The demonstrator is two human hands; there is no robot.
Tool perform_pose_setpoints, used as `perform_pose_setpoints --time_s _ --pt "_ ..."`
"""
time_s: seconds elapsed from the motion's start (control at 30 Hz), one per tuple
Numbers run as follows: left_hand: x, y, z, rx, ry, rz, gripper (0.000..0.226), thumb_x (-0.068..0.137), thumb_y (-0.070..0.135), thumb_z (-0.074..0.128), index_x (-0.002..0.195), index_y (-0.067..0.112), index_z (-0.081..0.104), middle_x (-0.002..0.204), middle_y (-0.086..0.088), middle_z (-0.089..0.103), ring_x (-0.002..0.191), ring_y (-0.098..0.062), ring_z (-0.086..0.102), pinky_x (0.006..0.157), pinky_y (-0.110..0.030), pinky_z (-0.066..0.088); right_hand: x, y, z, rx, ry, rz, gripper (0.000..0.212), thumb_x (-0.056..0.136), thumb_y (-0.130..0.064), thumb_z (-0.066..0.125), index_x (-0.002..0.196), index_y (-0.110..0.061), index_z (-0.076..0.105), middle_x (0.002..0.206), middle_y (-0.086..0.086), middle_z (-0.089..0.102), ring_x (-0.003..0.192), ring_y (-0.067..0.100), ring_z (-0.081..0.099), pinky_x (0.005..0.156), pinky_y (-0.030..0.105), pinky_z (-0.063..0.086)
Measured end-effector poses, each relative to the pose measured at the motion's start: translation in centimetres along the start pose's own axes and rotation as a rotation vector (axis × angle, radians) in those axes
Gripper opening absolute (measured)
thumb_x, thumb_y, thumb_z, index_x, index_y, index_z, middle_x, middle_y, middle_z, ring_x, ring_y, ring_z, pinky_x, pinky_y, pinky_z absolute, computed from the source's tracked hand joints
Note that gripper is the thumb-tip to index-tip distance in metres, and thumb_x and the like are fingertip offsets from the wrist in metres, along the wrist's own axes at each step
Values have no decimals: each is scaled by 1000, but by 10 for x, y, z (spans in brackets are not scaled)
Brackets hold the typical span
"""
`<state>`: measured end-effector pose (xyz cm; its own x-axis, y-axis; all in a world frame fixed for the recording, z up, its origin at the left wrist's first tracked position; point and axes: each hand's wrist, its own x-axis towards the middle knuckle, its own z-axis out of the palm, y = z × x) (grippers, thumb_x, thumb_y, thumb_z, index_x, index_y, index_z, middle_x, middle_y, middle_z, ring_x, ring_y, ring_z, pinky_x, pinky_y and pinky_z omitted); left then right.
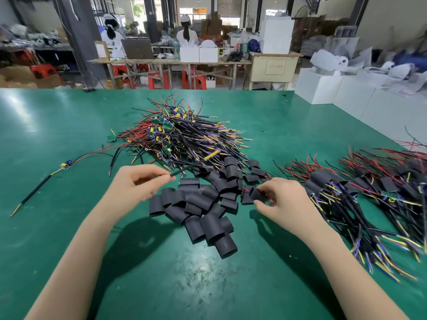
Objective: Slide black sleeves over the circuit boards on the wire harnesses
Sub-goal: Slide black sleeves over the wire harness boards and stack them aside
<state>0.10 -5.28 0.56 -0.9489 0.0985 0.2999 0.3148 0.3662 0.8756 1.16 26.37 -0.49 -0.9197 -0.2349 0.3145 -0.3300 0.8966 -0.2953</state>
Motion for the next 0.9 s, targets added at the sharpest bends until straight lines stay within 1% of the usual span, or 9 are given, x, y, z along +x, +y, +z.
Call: perform_pose_setpoints --time_s 0.07,0.13,0.17,0.27,0.33,0.47,0.53,0.8,0.9 --pt "-6 3 3 6 -105 46 9 85 6 69 82 12 75 50 8 55 45 -2 40 46 -8 33 -1 -3 -2 108 72 -55 14 76 -21 73 88 -15 72 80 -3 64 75 14 59 72 24 47" --pt "-8 5 6 6 -154 72 7 82 12 70 79 15 75 52 10 58 47 -1 43 48 -7 34 -3 -7 -3 169 127 -117 19 73 -14 77 92 -13 72 79 -3 64 70 9 56 69 10 42" --pt "-9 6 7 -9 -171 77 6 80 16 70 79 16 76 52 11 58 47 -1 44 49 -7 35 -4 -8 -3 187 144 -149 22 73 -12 78 93 -12 72 80 -2 64 69 9 56 69 8 42" --pt "-8 2 8 -11 -246 84 5 82 21 72 80 22 76 54 11 59 49 -1 44 49 -10 35 -5 -11 -2 224 176 -234 25 74 -11 77 98 -10 71 87 0 66 74 16 61 73 25 51" --pt "-8 -1 9 16 -281 74 5 83 26 72 80 26 77 53 9 56 48 -6 41 47 -15 32 -5 -13 -3 242 204 -285 26 75 -10 76 101 -11 70 89 1 66 77 17 63 73 32 53" --pt "-6 -5 12 20 -317 53 9 80 30 69 81 26 77 52 0 50 47 -7 37 45 -15 29 -6 -16 -3 274 248 -329 28 76 -10 75 104 -11 70 95 -2 66 81 15 64 77 30 52" --pt "-7 -6 13 8 -328 44 10 81 29 69 82 24 77 53 1 50 48 -6 36 46 -14 29 -6 -16 -4 283 253 -335 28 77 -11 75 104 -11 70 96 -2 66 82 16 64 77 30 52" --pt "-6 -9 12 48 -299 45 5 83 25 74 80 28 77 58 6 61 52 -5 42 51 -13 35 -6 -16 -4 285 262 -360 27 77 -12 72 104 -10 69 97 -1 65 83 17 63 78 33 53" --pt "-7 -9 19 68 -266 67 12 85 16 74 80 26 77 67 4 68 57 0 50 56 -10 39 -5 -17 0 160 270 -393 25 75 -11 72 100 -7 70 95 2 65 87 22 63 78 35 53"
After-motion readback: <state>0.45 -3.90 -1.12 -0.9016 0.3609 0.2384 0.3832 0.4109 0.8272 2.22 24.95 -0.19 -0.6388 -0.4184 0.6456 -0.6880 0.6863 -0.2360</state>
